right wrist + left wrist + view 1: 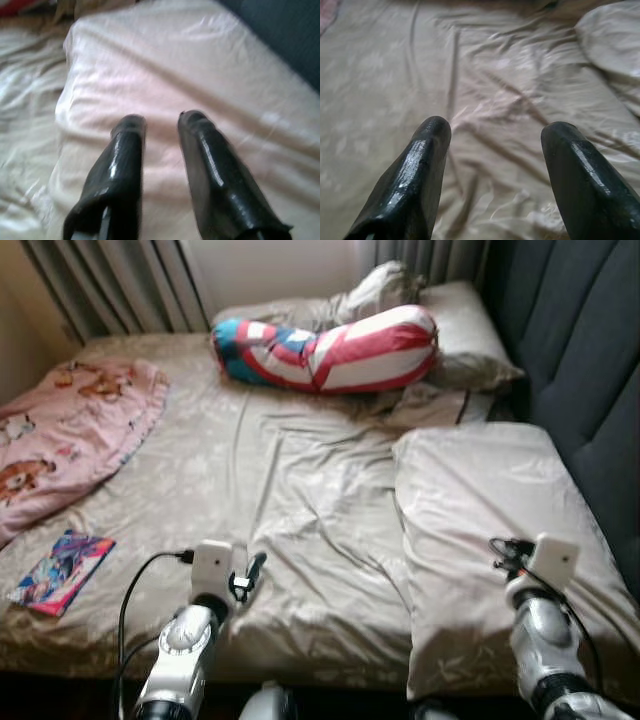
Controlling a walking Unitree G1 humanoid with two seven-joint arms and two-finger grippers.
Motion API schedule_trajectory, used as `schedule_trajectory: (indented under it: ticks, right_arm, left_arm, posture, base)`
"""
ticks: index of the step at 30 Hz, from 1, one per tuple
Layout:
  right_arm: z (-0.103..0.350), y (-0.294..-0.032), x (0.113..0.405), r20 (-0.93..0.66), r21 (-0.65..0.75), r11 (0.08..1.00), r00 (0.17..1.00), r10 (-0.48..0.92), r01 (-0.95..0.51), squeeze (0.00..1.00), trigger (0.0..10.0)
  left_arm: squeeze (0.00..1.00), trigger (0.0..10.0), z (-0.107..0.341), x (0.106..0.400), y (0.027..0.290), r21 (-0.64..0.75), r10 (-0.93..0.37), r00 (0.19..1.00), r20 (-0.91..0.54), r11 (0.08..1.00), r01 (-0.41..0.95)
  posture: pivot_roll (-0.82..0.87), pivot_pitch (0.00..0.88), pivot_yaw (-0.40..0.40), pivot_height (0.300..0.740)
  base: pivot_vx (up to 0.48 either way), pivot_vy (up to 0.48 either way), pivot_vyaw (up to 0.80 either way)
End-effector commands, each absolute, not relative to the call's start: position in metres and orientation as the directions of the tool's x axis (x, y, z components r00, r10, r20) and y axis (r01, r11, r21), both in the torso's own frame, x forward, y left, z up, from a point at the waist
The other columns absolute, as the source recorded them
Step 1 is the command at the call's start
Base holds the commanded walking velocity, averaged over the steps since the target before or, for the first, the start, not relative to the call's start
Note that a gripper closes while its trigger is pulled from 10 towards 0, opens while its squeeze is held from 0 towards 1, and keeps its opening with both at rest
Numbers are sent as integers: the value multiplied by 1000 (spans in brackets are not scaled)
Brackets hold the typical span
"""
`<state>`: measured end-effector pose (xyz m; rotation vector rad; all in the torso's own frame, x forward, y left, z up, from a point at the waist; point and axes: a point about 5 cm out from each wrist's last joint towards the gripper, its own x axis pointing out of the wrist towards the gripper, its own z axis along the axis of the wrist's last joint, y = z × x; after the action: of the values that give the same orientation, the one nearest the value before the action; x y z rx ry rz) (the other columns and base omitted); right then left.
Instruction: Clean up the room
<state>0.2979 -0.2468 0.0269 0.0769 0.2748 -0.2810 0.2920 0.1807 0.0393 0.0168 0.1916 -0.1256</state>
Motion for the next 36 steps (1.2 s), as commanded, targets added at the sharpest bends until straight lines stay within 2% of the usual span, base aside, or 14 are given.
schedule_trajectory:
  ticks: [1, 7, 8, 12, 14, 21, 25, 28, 31, 36]
  right_arm:
    - [12, -236, 291, -360, 18, 975, 912, -199, 220, 0, 10000]
    - [-6, -219, 281, -456, 10, 994, 885, -89, 105, 0, 10000]
    - [-18, -208, 271, -519, 7, 999, 854, -28, 37, 0, 10000]
    - [-29, -202, 261, -572, 18, 1000, 820, 0, 13, 0, 10000]
    - [-40, -198, 249, -624, 18, 1000, 781, 8, 5, 0, 10000]
    - [-55, -192, 230, -701, 8, 999, 712, 44, -53, 0, 10000]
    - [-60, -198, 221, -729, -9, 1000, 685, 4, -15, 0, 10000]
    - [-61, -204, 220, -721, -4, 997, 691, -59, 81, 0, 10000]
    - [-64, -199, 215, -720, 7, 994, 691, -69, 106, 0, 10000]
    - [-73, -192, 200, -748, 35, 988, 660, -74, 151, 0, 10000]
  left_arm:
    - [0, 10000, 34, 292, 185, -27, -89, 973, -213, 996, 86]
    - [0, 10000, 13, 285, 190, -62, -44, 948, -316, 998, 26]
    - [0, 10000, -7, 273, 194, -66, -18, 907, -421, 998, -11]
    - [0, 10000, -24, 260, 195, -59, -9, 859, -512, 998, -25]
    - [0, 10000, -40, 246, 191, -29, -9, 798, -602, 1000, -11]
    - [0, 10000, -60, 223, 188, 13, 25, 703, -711, 1000, -22]
    - [0, 10000, -66, 215, 189, 39, 43, 669, -742, 999, -21]
    - [0, 10000, -68, 210, 195, 58, 86, 654, -752, 996, -64]
    - [0, 10000, -71, 204, 199, 59, 113, 643, -758, 993, -104]
    - [0, 10000, -76, 195, 198, 56, 102, 615, -782, 994, -93]
  posture:
    - [-97, 54, 47, 710]
    - [-100, 36, 26, 730]
    - [-105, 25, 15, 740]
    - [-112, 16, 8, 740]
    - [-103, 1, -7, 740]
    - [-102, 0, -22, 740]
    - [-88, 0, -30, 740]
    - [-80, 0, -24, 740]
    - [-88, 0, -17, 740]
    - [-96, 0, -7, 740]
  base:
    - [0, 0, 0]
    - [0, 0, 0]
    - [0, 0, 0]
    - [0, 0, 0]
    - [0, 0, 0]
    - [0, 0, 0]
    - [0, 0, 0]
    - [0, 0, 0]
    - [0, 0, 0]
    - [0, 0, 0]
